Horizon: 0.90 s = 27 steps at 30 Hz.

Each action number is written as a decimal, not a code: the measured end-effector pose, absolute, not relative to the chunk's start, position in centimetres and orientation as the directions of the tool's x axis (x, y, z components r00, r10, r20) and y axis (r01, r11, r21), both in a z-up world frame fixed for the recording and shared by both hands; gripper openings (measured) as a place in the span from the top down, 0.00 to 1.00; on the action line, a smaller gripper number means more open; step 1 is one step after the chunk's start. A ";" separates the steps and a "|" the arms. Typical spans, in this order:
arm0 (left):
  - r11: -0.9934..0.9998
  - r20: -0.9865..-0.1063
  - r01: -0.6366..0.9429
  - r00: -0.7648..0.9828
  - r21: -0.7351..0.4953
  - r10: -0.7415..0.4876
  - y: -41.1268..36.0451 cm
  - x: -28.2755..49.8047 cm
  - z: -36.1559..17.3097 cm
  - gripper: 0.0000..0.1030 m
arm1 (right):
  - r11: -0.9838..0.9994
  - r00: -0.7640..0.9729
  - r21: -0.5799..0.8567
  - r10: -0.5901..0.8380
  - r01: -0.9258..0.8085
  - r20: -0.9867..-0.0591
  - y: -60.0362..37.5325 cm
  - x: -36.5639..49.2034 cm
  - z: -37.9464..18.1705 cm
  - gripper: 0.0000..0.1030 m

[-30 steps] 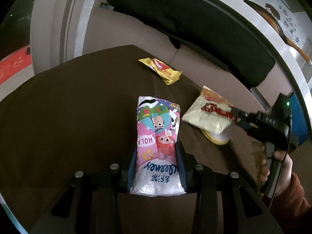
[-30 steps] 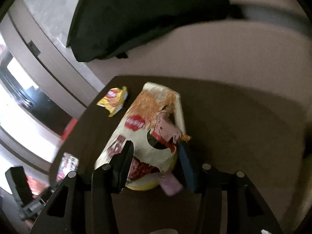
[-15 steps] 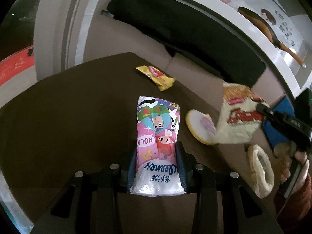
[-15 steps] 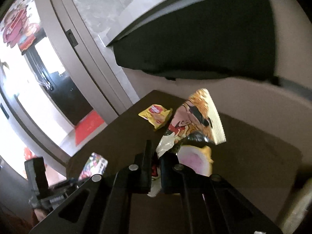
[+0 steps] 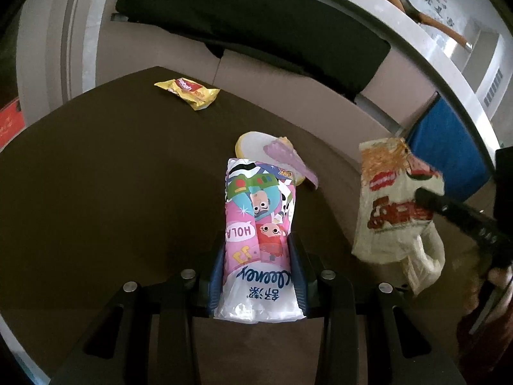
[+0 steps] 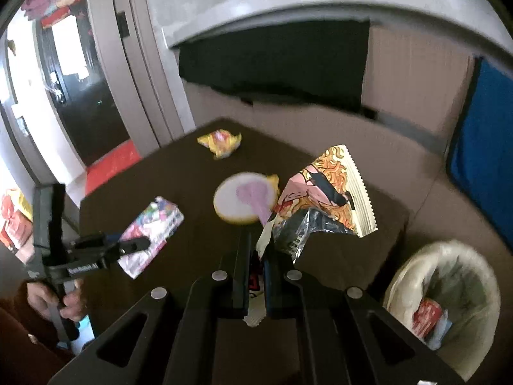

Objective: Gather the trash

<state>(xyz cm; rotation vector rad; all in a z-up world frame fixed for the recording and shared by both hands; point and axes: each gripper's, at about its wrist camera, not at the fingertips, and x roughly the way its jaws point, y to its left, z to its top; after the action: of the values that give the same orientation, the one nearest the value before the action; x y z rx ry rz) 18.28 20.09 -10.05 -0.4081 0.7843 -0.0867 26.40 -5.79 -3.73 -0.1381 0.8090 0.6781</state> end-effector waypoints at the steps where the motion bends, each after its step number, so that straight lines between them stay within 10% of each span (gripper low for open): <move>1: 0.921 -0.675 -0.077 0.704 -0.381 -0.220 20.0 18.3 -10.2 0.64 | 0.781 0.492 0.138 0.508 -0.609 -0.707 -5.8 26.3 -4.4 0.93; 7: 0.924 -0.694 -0.097 0.690 -0.371 -0.206 20.5 18.7 -10.7 0.64 | 0.821 0.554 0.114 0.473 -0.559 -0.685 -5.5 27.5 -6.9 0.67; 14: 0.921 -0.711 -0.105 0.670 -0.374 -0.213 20.4 19.2 -11.6 0.64 | 0.873 0.576 0.201 0.450 -0.445 -0.682 -6.7 30.3 -8.5 0.65; 17: 0.923 -0.714 -0.104 0.667 -0.370 -0.211 20.4 19.3 -11.7 0.64 | 0.867 0.573 0.230 0.470 -0.441 -0.672 -7.0 30.5 -8.6 0.65; 20: 0.926 -0.698 -0.098 0.687 -0.366 -0.203 20.3 19.2 -11.0 0.64 | 0.854 0.573 0.233 0.492 -0.466 -0.656 -7.1 30.2 -8.1 0.90; 27: 0.954 -0.616 -0.060 0.775 -0.294 -0.141 18.8 18.6 -7.1 0.64 | 0.830 0.612 0.204 0.527 -0.519 -0.590 -7.5 28.3 -4.9 0.93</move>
<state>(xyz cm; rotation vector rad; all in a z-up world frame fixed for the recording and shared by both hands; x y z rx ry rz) 18.59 18.83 -7.09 -0.3072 0.6861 -0.0450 28.25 -7.48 -4.91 0.0128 0.6849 0.6034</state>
